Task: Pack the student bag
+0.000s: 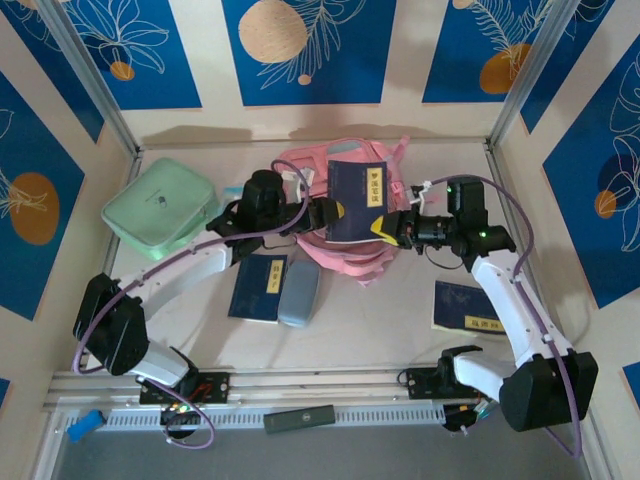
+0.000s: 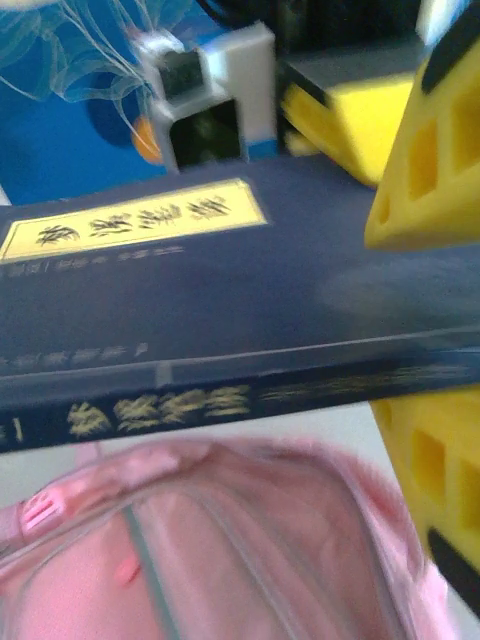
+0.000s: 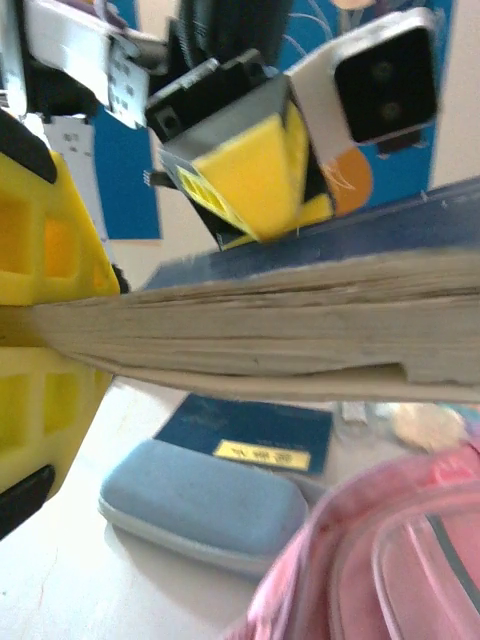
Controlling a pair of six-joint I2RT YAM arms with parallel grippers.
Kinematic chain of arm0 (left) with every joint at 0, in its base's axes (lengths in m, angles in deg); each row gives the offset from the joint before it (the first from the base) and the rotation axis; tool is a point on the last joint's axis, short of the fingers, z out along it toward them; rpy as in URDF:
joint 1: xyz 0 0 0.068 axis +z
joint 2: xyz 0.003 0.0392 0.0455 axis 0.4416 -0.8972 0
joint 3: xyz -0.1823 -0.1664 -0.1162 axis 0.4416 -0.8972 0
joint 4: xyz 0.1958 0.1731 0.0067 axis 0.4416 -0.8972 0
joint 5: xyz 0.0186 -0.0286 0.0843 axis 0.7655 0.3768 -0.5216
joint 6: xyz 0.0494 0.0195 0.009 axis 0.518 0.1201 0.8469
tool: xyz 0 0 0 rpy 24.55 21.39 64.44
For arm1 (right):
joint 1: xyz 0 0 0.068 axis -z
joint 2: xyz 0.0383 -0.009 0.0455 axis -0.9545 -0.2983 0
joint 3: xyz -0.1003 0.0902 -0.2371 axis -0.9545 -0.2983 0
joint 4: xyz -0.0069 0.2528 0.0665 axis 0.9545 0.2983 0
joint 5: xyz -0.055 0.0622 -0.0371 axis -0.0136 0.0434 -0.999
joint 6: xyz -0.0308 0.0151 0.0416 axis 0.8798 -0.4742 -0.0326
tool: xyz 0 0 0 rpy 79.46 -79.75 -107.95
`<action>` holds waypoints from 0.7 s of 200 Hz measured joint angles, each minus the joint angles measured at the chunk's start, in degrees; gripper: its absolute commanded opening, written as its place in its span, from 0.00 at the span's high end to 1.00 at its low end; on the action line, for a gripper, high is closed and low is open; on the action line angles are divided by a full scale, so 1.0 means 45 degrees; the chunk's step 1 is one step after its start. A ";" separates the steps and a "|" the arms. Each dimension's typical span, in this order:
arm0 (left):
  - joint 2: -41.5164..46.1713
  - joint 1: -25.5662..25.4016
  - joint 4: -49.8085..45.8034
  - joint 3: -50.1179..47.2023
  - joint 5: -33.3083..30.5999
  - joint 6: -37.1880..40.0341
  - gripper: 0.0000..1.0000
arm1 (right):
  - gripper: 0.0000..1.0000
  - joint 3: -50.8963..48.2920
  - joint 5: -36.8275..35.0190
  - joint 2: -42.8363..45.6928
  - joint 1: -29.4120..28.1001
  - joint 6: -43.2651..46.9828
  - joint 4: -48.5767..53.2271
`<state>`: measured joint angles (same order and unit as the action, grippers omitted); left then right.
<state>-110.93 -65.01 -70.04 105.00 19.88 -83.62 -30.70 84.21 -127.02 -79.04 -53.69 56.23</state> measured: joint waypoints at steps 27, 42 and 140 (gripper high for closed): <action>-0.0248 -0.0019 -0.3565 0.1914 -0.1039 0.3555 0.42 | 1.00 0.0301 -0.1472 0.0539 0.1443 0.0257 0.1477; -0.0758 -0.0053 -0.4857 0.3055 -0.1530 0.5591 0.38 | 1.00 0.0301 -0.1991 0.0913 0.2370 0.0398 0.2171; -0.6683 -0.0908 -0.8476 0.7227 -0.3225 1.4178 0.20 | 1.00 -0.0165 -0.1996 0.1753 0.6120 0.1064 0.3803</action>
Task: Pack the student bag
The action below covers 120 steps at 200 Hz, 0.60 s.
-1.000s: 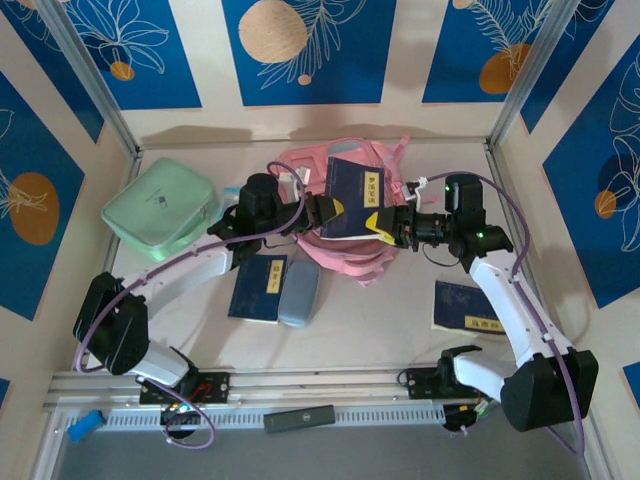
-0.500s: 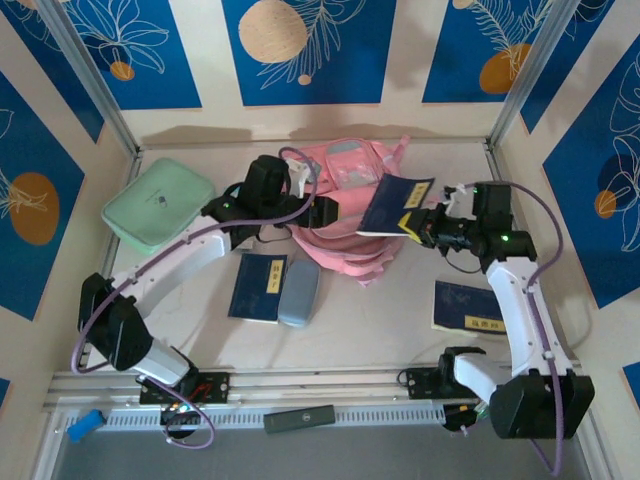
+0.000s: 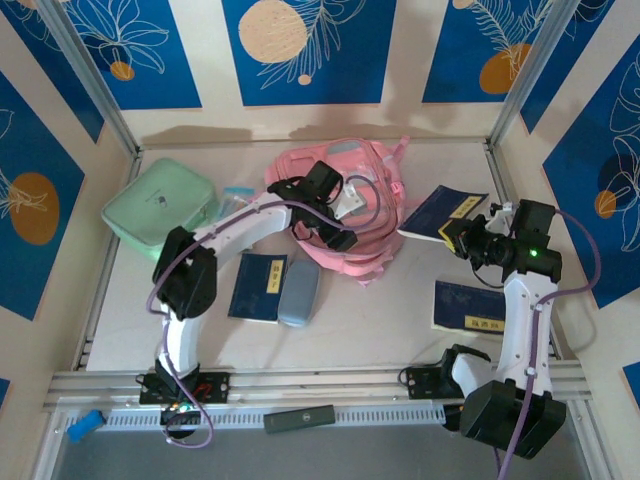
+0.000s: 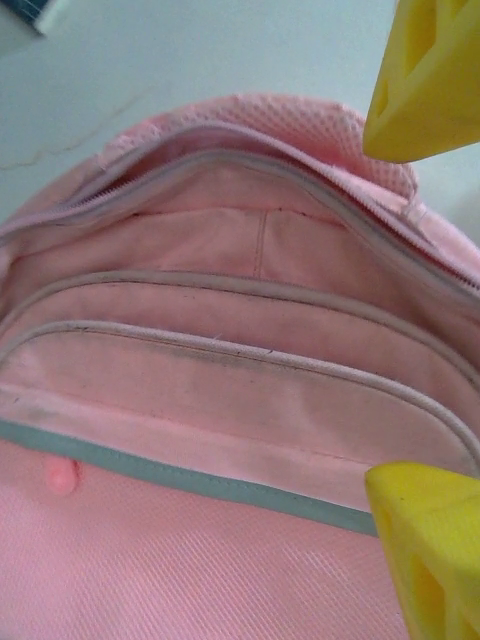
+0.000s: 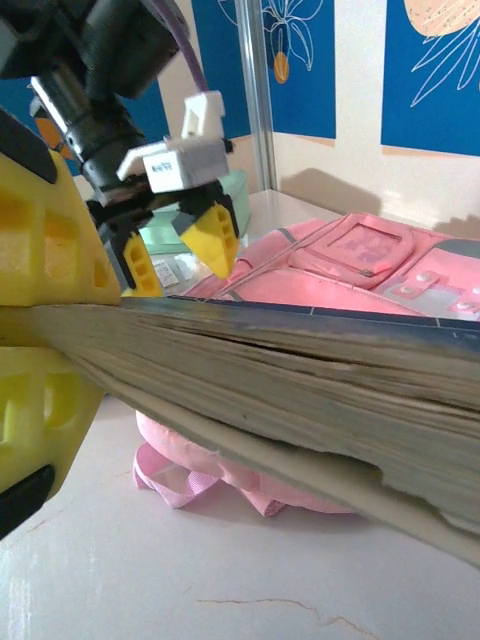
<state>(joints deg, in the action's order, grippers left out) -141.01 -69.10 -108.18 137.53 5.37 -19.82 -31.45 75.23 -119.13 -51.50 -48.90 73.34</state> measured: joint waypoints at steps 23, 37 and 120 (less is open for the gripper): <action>-0.1030 -0.0063 -0.0573 0.1190 -0.0175 0.0704 0.20 | 1.00 -0.0024 0.0170 -0.0024 0.0112 0.0097 0.0092; -0.1647 -0.0092 -0.0899 0.1909 -0.0185 0.1015 0.19 | 1.00 -0.0024 0.0219 -0.0034 0.0141 0.0136 0.0107; -0.4061 -0.0189 -0.1855 0.4012 -0.0588 0.1807 0.37 | 1.00 -0.0359 0.0500 -0.0311 0.0151 0.0141 0.0053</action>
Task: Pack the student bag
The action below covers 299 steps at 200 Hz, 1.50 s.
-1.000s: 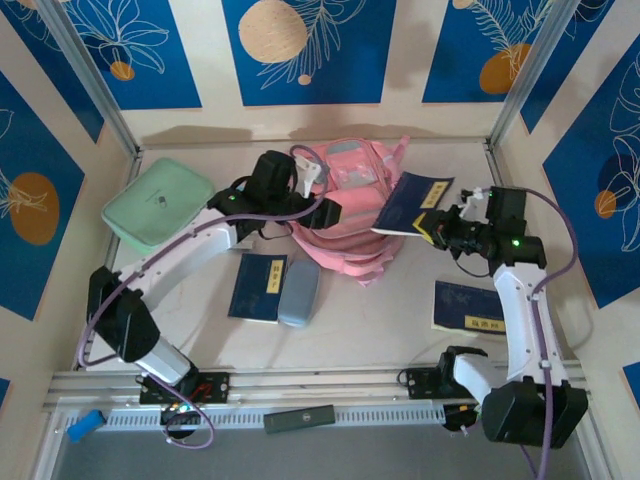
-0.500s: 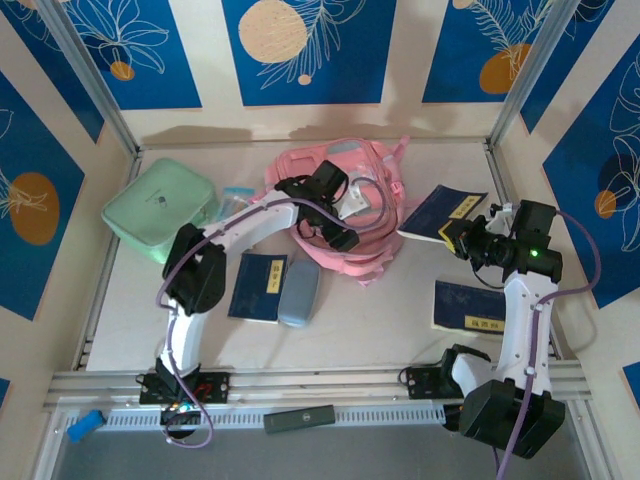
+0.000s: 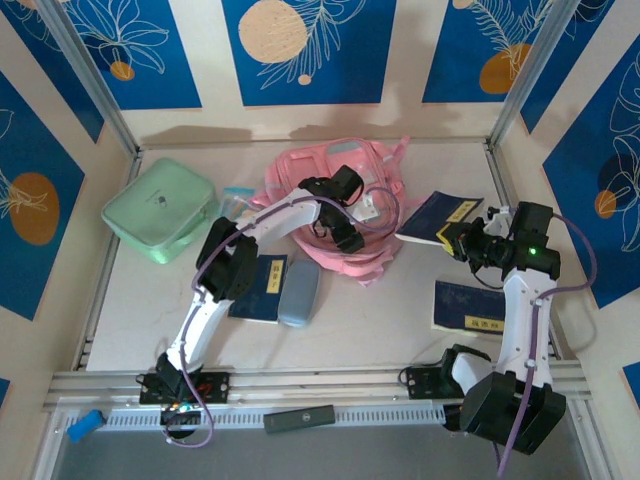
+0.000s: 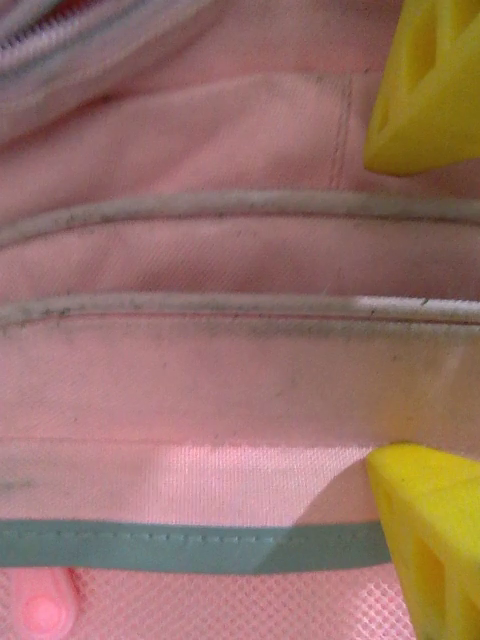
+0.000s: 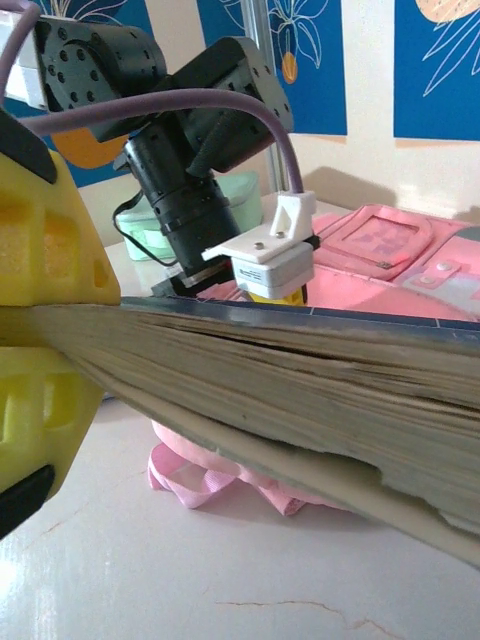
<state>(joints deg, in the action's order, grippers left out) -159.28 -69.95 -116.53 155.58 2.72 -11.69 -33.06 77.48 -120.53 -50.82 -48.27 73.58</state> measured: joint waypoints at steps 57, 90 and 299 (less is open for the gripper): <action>-0.0573 0.0000 -0.0238 0.1044 -0.0194 0.0495 0.72 | 1.00 -0.0024 0.0005 -0.0063 0.0000 0.0151 0.0010; -0.0641 0.0000 -0.0423 0.1472 -0.0267 0.0835 0.89 | 1.00 -0.0024 0.0000 -0.0068 0.0005 0.0282 0.0034; 0.2244 0.0053 0.0355 0.2424 -0.3293 -0.0102 1.00 | 1.00 0.0233 -0.0005 -0.0053 -0.2467 0.0573 0.0923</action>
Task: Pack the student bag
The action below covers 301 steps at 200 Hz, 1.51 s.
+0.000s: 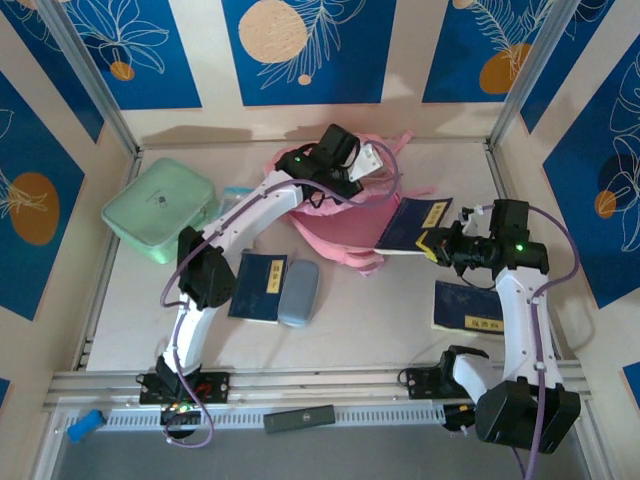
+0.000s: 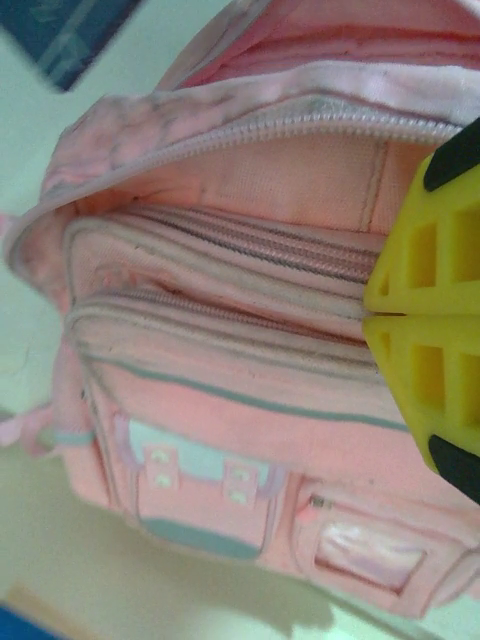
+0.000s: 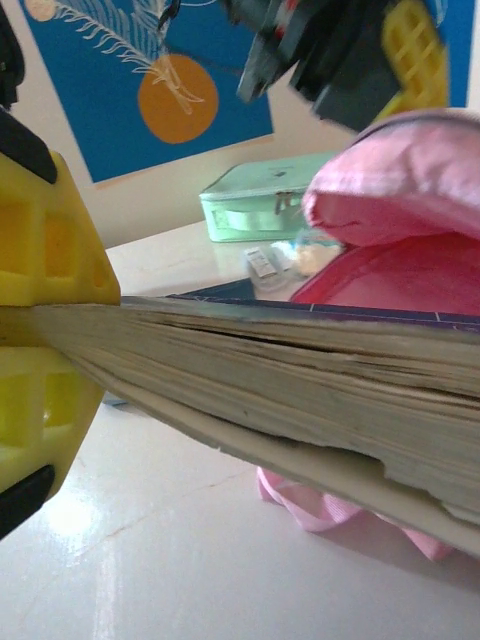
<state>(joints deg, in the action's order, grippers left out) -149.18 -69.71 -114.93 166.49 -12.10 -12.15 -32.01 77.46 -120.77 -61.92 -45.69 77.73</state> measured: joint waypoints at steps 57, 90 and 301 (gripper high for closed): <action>0.0233 0.0000 0.1200 0.1015 -0.0879 -0.0923 1.00 | 1.00 -0.0316 -0.0092 -0.1258 -0.3147 -0.0680 -0.1171; 0.0393 0.0000 0.1214 0.0486 -0.0675 -0.1243 1.00 | 1.00 -0.0199 -0.0316 -0.2977 -0.3497 -0.0724 -0.1676; -0.2375 -0.0121 -0.1899 -0.0835 0.5124 -0.0155 0.54 | 1.00 -0.0554 -0.0073 -0.0165 0.2093 0.0568 0.0423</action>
<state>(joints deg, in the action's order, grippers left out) -159.87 -70.26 -123.48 162.73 10.96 -12.85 -34.51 77.13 -121.51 -52.50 -43.13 79.64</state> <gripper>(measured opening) 0.518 0.104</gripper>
